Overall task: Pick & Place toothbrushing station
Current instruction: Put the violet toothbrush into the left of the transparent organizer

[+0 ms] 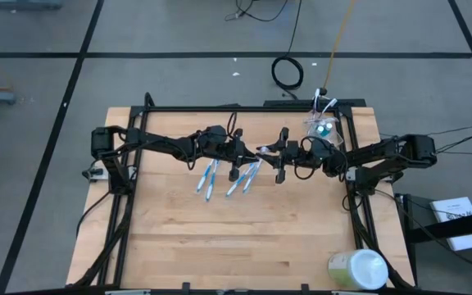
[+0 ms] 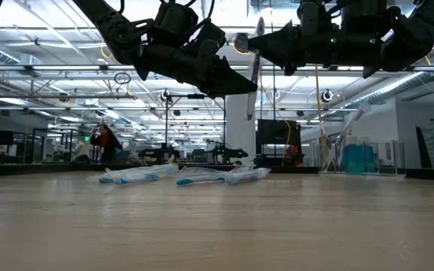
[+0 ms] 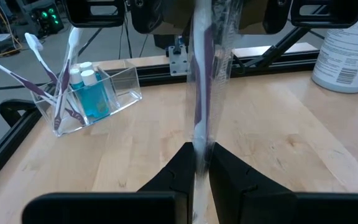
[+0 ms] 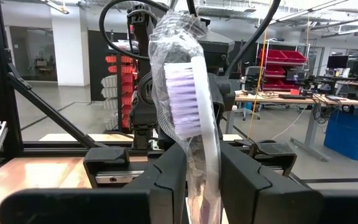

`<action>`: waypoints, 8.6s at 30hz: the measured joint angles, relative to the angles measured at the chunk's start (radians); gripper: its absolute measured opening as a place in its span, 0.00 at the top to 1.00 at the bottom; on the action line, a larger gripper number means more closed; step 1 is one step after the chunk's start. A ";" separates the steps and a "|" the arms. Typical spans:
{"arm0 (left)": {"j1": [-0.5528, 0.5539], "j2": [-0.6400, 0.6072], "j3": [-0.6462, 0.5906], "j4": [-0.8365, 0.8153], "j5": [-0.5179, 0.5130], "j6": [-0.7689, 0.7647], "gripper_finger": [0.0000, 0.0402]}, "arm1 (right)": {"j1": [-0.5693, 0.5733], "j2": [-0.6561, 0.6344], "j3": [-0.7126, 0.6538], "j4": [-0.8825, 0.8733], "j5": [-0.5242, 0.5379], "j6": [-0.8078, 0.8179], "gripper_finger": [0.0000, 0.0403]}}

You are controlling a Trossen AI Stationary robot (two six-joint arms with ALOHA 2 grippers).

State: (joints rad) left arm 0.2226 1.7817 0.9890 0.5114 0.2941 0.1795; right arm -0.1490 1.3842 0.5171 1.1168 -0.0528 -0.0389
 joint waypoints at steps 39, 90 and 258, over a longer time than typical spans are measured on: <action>0.000 0.000 0.000 0.000 0.005 0.000 0.91 | 0.000 0.000 0.000 0.000 0.001 -0.008 0.96; 0.000 0.001 0.000 -0.003 -0.004 -0.025 0.72 | 0.001 0.000 0.000 -0.008 -0.003 -0.011 0.96; -0.034 0.001 0.000 0.034 -0.096 -0.053 0.70 | -0.563 -0.067 -0.298 0.240 0.733 0.031 0.56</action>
State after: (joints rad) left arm 0.1890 1.7824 0.9890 0.5453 0.1985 0.1261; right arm -0.7124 1.3174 0.2195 1.3572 0.6800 -0.0077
